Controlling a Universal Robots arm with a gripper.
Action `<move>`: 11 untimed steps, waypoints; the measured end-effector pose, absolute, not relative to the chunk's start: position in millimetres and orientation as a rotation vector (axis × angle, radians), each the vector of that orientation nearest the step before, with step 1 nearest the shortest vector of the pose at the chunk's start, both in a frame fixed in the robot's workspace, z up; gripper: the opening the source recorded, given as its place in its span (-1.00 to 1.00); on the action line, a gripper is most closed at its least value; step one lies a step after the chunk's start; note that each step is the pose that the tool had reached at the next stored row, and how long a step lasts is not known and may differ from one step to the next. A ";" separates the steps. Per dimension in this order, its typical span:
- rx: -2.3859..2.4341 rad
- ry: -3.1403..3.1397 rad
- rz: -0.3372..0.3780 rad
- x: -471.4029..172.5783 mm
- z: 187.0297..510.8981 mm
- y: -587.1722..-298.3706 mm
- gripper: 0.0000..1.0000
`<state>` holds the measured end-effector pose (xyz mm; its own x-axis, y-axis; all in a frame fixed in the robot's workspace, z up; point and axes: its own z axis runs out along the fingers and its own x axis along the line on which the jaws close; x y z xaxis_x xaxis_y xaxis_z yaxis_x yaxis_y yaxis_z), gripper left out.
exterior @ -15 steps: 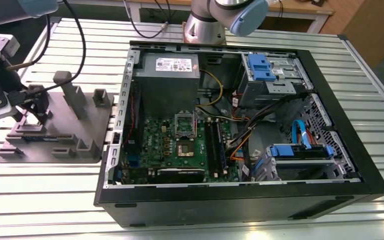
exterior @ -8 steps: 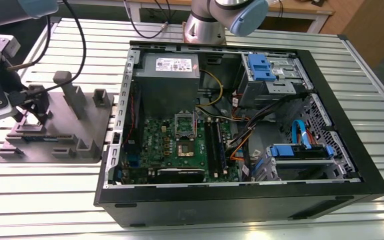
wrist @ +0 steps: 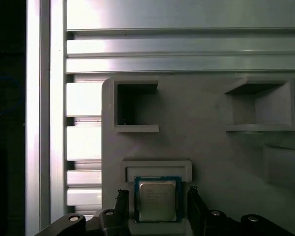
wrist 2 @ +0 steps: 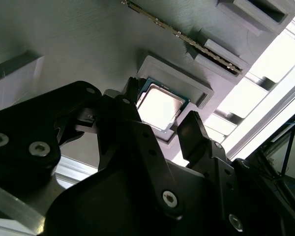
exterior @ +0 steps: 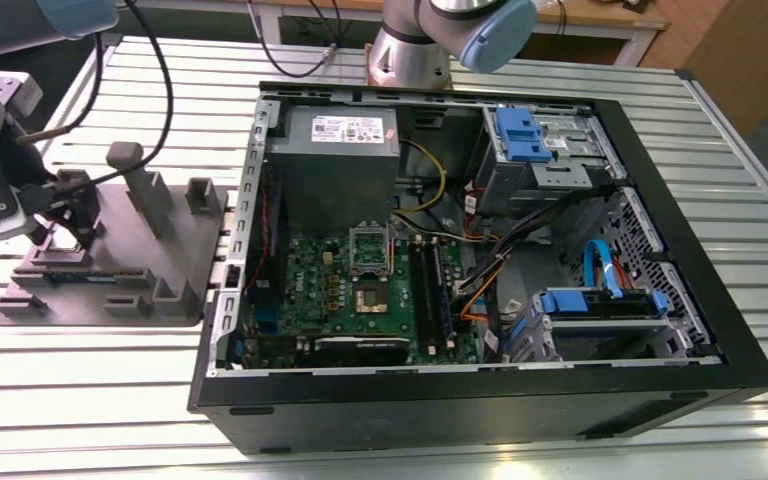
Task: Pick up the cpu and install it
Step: 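Pick up the cpu and move it towards the insertion slot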
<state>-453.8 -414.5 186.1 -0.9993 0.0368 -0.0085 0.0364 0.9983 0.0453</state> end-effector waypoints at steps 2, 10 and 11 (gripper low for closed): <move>0.057 3.131 0.071 -453.7 185.4 -414.5 0.18; 0.057 3.131 0.071 -453.7 182.7 -414.6 0.18; 0.057 3.131 0.071 -453.7 182.7 -414.6 0.18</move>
<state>-453.7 -414.6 182.7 -0.9993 0.0368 -0.0084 0.0364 0.9983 0.0452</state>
